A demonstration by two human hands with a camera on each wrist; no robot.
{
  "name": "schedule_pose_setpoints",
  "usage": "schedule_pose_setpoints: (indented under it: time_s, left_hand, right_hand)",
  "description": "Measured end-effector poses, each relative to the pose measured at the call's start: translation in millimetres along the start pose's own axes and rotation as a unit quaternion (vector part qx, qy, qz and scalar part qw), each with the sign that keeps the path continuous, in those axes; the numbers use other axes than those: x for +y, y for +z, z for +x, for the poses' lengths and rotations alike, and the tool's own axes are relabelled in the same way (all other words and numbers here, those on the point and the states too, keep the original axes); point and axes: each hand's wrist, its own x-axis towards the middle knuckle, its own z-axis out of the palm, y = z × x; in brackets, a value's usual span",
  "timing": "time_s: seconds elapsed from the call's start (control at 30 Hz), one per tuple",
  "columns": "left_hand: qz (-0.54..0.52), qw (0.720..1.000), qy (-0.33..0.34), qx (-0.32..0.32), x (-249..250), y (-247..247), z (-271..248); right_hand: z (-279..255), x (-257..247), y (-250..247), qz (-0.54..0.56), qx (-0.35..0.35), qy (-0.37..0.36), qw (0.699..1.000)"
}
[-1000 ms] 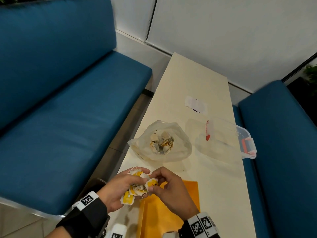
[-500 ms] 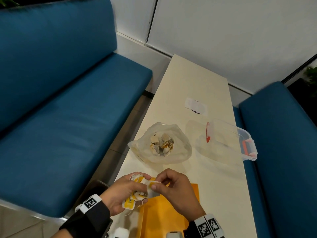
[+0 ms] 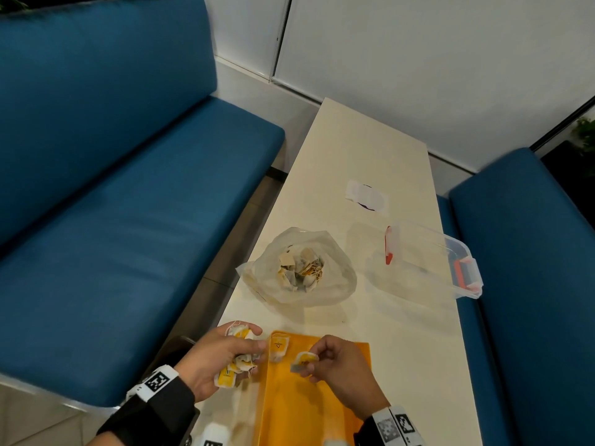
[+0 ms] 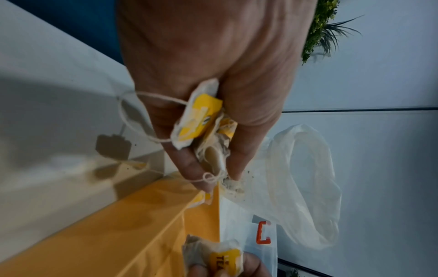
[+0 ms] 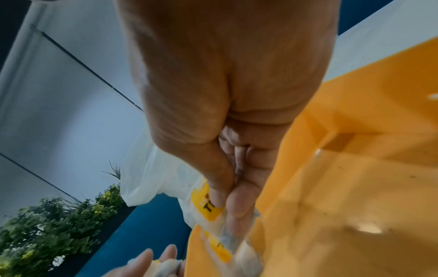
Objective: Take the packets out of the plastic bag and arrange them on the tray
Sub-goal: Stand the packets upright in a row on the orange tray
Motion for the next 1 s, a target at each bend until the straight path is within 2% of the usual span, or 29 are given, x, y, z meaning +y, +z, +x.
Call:
schedule_pose_setpoints:
  time_s: [0.2, 0.33, 0.6, 1.0]
  left_hand:
    - [0.048, 0.998, 0.008, 0.026, -12.1, 4.9, 5.8]
    - [0.110, 0.991, 0.034, 0.061, -16.2, 8.5, 7.6]
    - [0.163, 0.980, 0.061, 0.097, -19.8, 11.8, 7.0]
    - [0.170, 0.980, 0.046, 0.093, -16.6, 12.8, 2.5]
  right_hand:
    - [6.3, 17.5, 12.2, -0.045, -0.043, 0.036, 0.997]
    - [21.6, 24.5, 26.7, -0.037, -0.037, 0.048, 0.997]
    - [35.1, 29.1, 45.5, -0.017, 0.047, 0.063, 0.997]
    - [38.3, 26.7, 58.9, -0.111, 0.163, 0.037, 0.980]
